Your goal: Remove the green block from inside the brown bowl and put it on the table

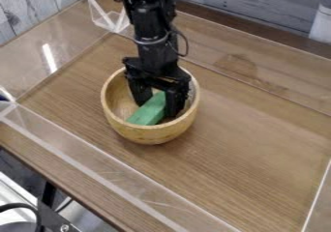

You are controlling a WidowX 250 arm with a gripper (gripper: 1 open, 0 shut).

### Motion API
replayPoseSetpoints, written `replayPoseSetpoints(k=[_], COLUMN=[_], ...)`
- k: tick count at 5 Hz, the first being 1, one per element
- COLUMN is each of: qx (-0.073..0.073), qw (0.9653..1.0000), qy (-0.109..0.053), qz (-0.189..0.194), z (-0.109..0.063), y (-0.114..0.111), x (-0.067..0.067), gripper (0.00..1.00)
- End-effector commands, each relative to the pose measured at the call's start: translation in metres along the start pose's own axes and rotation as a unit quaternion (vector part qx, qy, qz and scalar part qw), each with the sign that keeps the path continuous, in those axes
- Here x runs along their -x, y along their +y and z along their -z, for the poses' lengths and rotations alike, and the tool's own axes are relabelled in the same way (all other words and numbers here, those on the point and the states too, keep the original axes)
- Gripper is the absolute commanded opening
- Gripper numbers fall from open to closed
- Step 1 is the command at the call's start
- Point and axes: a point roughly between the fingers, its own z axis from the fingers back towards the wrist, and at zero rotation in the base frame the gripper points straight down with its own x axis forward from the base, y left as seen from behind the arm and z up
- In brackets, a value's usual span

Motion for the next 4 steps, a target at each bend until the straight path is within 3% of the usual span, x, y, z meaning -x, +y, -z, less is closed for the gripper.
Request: replayPoseSetpoints(k=[1, 4], qx=[-0.008, 0.006], qw=[0.9998, 0.9994], qy=[-0.019, -0.035], qz=[0.002, 0.003], z=[-0.006, -0.026], y=[0.001, -0.008], x=[-0.009, -0.011], gripper=[0.0, 0.0])
